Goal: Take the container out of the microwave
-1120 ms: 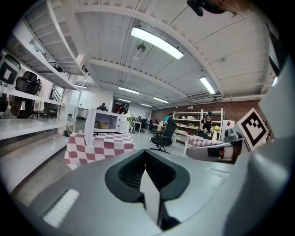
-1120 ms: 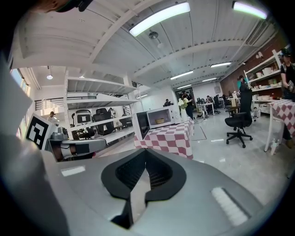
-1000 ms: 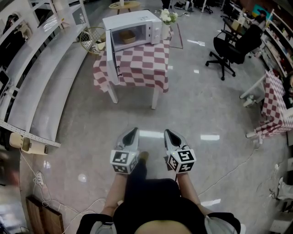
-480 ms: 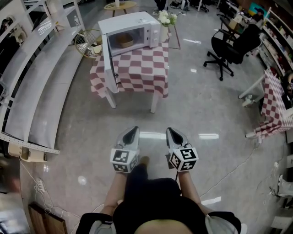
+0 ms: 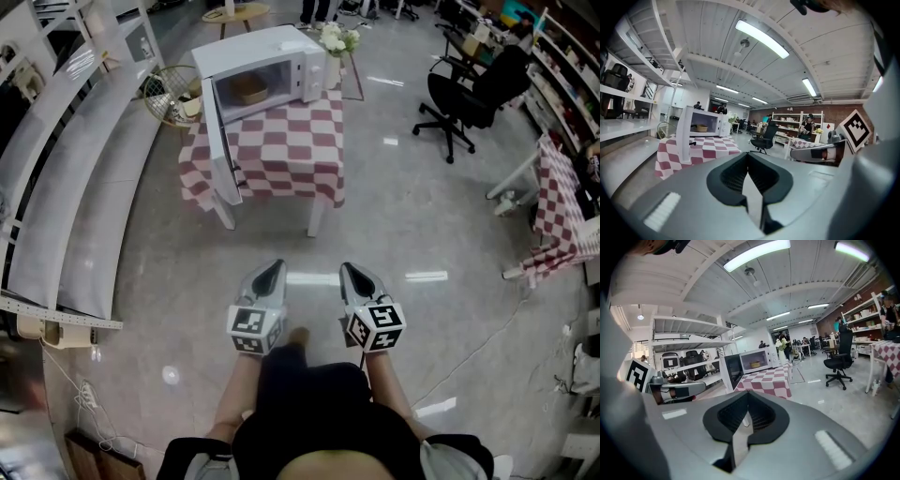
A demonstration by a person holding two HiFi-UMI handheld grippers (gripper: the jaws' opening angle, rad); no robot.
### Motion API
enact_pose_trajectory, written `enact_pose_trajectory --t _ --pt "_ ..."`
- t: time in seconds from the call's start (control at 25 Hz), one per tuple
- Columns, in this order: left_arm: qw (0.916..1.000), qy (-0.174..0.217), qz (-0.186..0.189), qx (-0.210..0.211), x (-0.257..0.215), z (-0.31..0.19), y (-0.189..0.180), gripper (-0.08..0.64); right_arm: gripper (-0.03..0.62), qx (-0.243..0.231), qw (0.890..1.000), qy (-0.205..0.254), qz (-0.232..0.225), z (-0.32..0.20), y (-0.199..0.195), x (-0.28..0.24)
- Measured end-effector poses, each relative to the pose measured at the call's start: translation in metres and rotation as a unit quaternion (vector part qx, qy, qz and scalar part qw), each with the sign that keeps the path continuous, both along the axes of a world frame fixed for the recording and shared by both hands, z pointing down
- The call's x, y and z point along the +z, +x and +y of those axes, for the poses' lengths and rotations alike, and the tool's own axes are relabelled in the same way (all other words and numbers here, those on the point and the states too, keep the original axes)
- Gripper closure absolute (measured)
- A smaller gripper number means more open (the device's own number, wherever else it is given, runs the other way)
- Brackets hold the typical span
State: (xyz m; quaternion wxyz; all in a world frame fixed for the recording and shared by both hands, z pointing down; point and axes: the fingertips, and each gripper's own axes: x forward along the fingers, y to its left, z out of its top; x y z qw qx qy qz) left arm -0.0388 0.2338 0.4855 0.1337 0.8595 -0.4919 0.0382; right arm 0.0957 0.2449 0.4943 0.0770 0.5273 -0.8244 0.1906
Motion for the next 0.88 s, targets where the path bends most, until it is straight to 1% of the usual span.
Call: enact_pose_trajectory --t 0.44,0.88 --pt "0.9999 0.000 0.002 0.013 0.005 -0.036 -0.010 0.551 0.591 0.014 1.000 -0.003 0.002 -0.030 -0.012 0.007" --pt "0.9998 -0.010 0.003 0.017 0.013 -0.049 -0.016 0.551 0.591 0.020 1.000 -0.003 0.002 -0.044 -0.017 0.008"
